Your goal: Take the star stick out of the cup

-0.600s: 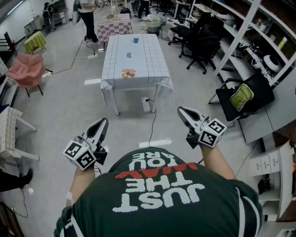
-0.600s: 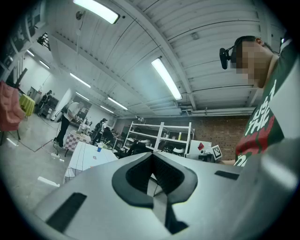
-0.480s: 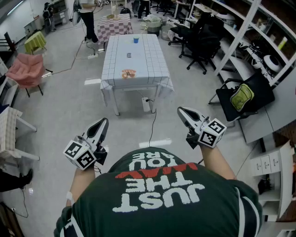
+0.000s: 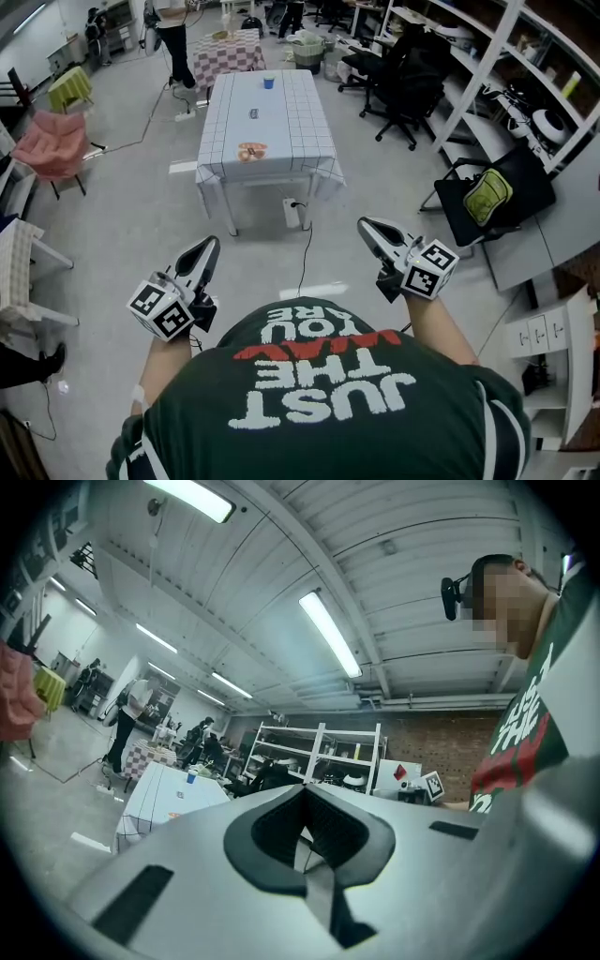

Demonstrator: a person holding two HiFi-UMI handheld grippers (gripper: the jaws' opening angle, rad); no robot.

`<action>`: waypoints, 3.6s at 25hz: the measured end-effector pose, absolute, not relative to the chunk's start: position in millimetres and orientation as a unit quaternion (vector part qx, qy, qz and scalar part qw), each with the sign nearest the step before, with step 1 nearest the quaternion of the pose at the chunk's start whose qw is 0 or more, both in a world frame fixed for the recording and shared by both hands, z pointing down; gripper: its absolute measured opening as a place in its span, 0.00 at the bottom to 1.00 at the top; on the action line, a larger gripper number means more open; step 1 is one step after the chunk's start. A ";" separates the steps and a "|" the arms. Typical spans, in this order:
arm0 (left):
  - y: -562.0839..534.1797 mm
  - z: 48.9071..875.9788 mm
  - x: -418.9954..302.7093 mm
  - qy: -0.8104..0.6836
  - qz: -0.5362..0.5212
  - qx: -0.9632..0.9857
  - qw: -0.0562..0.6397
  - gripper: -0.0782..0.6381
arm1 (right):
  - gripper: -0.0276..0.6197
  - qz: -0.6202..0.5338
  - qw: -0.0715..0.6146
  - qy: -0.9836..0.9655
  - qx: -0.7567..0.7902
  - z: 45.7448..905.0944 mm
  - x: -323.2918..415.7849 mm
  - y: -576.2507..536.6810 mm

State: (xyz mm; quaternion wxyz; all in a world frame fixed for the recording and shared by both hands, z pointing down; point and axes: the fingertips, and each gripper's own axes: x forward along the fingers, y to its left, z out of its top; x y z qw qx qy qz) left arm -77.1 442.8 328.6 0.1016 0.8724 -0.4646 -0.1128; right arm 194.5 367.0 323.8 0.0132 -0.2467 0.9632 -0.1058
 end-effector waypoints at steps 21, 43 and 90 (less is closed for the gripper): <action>422.2 326.4 27.2 -0.498 -0.110 0.852 0.120 0.10 | 0.09 -0.098 0.017 0.975 -0.199 317.1 277.6 335.6; 152.1 353.4 -152.7 -0.407 -0.120 0.898 0.119 0.10 | 0.09 -0.102 -0.010 0.959 -0.263 328.5 91.0 87.2; -436.1 433.1 -184.3 -0.470 0.039 0.874 0.115 0.10 | 0.09 -0.113 -0.060 0.964 -0.235 438.7 26.5 -467.3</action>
